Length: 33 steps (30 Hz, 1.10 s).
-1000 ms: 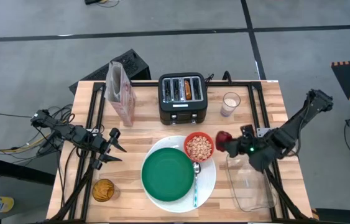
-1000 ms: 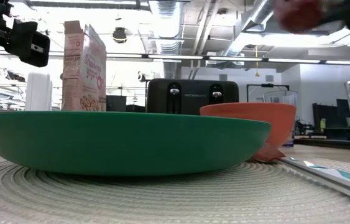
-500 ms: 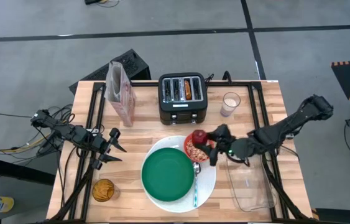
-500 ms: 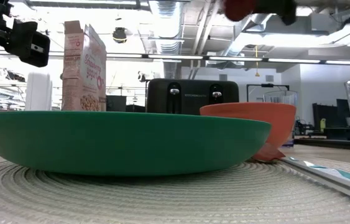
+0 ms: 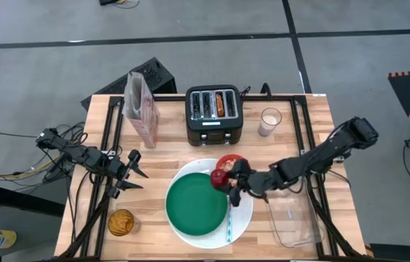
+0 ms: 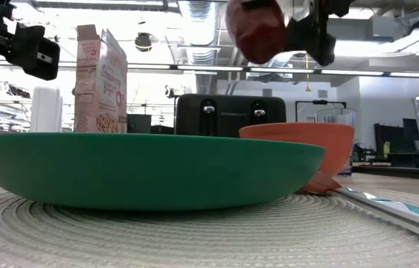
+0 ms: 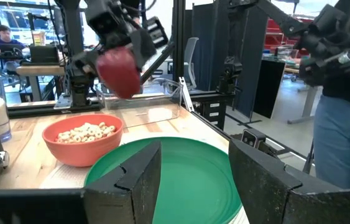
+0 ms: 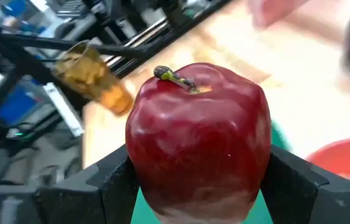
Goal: Arrange a breakfast setting
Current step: Put the apple on the plate
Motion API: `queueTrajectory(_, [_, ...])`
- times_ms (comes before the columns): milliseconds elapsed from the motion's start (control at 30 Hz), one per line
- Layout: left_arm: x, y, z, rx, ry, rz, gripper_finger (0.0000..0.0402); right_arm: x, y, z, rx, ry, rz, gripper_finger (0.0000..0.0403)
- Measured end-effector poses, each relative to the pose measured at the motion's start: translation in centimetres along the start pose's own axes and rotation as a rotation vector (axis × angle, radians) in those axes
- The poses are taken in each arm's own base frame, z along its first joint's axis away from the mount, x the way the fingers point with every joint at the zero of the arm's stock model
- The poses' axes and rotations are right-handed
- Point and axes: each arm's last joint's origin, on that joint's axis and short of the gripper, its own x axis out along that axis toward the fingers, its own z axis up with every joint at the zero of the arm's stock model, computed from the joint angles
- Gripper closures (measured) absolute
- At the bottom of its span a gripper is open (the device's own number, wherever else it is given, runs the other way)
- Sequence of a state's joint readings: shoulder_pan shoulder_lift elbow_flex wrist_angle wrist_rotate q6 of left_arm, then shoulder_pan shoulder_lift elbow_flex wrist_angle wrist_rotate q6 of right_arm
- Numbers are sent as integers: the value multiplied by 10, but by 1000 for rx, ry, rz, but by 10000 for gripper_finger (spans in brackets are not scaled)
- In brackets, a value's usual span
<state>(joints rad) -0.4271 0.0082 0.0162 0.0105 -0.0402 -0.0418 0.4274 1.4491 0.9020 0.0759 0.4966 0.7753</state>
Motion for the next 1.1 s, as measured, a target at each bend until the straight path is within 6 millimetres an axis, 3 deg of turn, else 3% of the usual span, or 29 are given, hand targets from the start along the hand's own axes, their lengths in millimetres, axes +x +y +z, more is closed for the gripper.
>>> queueTrajectory(167, [0, 0, 0, 0, 0, 0, 226, 15, 7, -18, 86, 46, 58, 111])
queueTrajectory(600, [0, 0, 0, 0, 0, 0, 226, 46, 24, -61, 76, 202, 132, 111])
queueTrajectory(1100, [0, 0, 0, 0, 0, 0, 226, 43, 53, -51, 71, 332, 142, 111])
